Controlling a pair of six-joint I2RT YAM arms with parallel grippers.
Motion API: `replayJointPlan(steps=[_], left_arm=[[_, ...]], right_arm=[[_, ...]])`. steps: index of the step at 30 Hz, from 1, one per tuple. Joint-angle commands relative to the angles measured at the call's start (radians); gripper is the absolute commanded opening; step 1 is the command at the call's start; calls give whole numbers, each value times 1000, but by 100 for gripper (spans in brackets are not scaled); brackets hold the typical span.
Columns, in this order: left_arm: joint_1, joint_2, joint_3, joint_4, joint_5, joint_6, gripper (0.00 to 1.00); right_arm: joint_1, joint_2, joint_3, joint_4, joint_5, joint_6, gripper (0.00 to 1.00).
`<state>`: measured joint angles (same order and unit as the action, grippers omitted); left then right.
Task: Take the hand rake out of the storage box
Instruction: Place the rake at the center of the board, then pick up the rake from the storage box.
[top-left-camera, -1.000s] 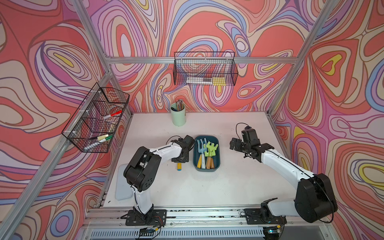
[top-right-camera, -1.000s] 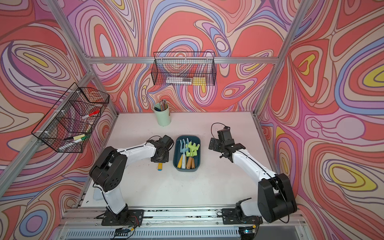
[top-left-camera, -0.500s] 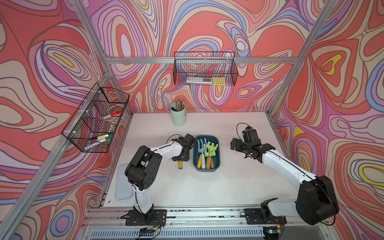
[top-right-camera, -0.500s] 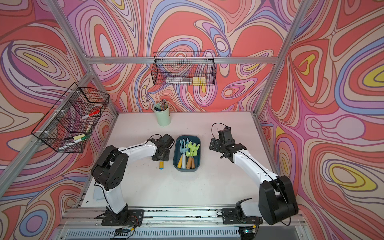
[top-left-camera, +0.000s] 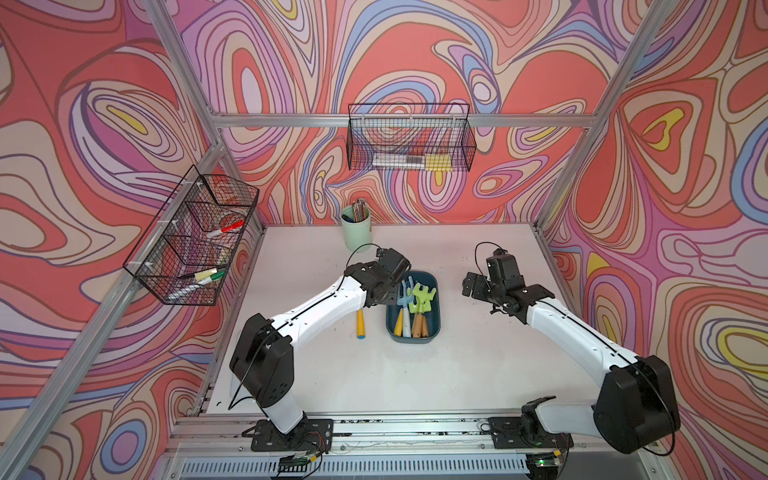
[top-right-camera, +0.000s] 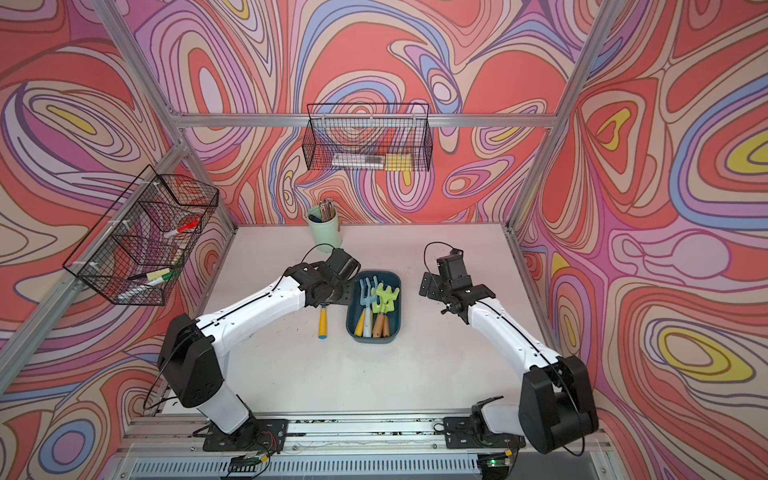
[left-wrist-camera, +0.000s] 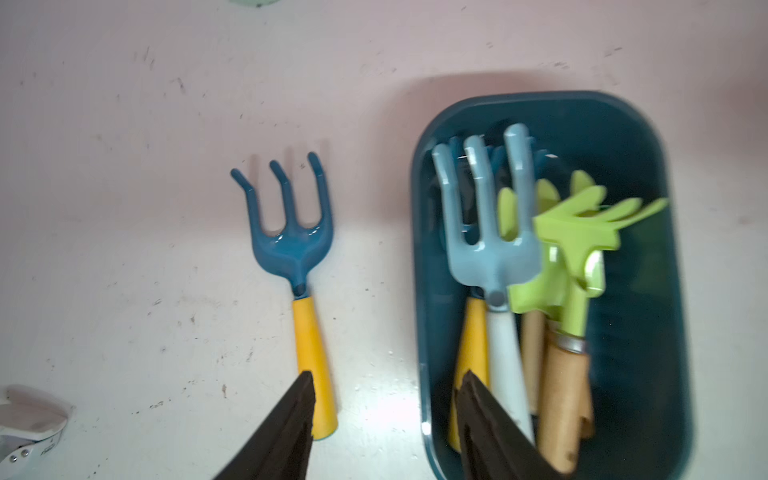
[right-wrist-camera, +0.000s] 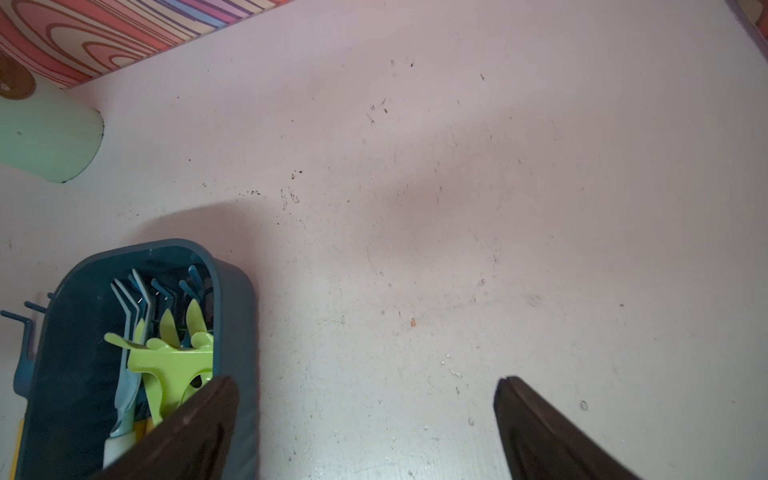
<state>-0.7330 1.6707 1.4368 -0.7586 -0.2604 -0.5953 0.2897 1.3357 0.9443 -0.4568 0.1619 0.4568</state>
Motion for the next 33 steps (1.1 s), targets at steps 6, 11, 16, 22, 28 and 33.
replayJointPlan(steps=[6, 11, 16, 22, 28, 33], left_arm=[[-65, 90, 36, -42, 110, -103, 54], [-88, 152, 32, -14, 128, -112, 50], [-88, 196, 23, 21, 143, -122, 47], [-87, 266, 45, 27, 138, -128, 40], [-80, 348, 94, 20, 167, -110, 32], [-73, 377, 137, -2, 151, -104, 32]], right_arm=[[7, -34, 17, -52, 25, -13, 98], [7, -37, 12, -66, 29, -20, 98], [7, -35, 8, -65, 16, -20, 98], [6, -33, 24, -70, 17, -24, 98], [7, -55, 16, -67, 29, -27, 98], [6, -43, 28, -82, 33, -37, 98]])
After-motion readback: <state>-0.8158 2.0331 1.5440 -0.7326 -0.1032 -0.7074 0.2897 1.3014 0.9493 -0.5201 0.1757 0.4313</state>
